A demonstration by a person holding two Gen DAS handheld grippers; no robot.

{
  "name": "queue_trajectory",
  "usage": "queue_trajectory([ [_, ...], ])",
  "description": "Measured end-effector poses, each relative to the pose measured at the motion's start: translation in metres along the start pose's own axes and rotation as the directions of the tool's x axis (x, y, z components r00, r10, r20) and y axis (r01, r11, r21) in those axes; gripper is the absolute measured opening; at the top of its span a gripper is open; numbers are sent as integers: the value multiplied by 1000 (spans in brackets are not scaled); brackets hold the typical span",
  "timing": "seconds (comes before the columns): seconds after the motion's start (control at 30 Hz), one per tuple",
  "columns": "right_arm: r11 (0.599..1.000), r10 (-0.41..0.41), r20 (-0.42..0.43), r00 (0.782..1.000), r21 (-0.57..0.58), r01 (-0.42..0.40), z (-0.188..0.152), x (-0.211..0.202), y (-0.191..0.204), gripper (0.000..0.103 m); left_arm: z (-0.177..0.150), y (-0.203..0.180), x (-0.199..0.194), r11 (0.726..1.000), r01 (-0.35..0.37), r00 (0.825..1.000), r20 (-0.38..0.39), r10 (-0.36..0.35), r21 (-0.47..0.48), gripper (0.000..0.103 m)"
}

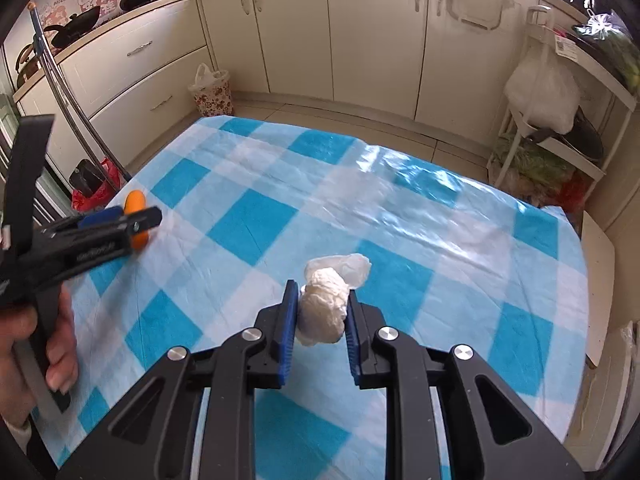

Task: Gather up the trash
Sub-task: 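Grasp the carrot with the left tool while the right tool grasps the white tissue, then carry carrot and tissue to the yellow bin and open both tools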

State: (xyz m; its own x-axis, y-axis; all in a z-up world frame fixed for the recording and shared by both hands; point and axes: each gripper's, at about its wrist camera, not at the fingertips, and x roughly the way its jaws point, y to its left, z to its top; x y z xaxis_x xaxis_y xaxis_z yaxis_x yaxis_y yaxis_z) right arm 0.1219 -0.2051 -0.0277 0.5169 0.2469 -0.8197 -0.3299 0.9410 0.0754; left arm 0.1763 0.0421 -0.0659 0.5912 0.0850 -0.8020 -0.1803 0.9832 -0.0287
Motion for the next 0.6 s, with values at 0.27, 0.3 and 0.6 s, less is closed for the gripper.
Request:
queue_trajectory([
  [0.27,980,7,78,997,200,-22,-39,-48,-56,24,-13,-17,-26,983,184,982,28,-184,24,12],
  [0.3,979,-4,91,996,206,-15,-40,-53,-59,24,-18,-25,-33,979,200,979,32,-201,44,12],
  [0.6,974,-58,133,989,226,27,-58,-83,-76,25,-61,-117,-102,931,298,947,60,-317,209,12],
])
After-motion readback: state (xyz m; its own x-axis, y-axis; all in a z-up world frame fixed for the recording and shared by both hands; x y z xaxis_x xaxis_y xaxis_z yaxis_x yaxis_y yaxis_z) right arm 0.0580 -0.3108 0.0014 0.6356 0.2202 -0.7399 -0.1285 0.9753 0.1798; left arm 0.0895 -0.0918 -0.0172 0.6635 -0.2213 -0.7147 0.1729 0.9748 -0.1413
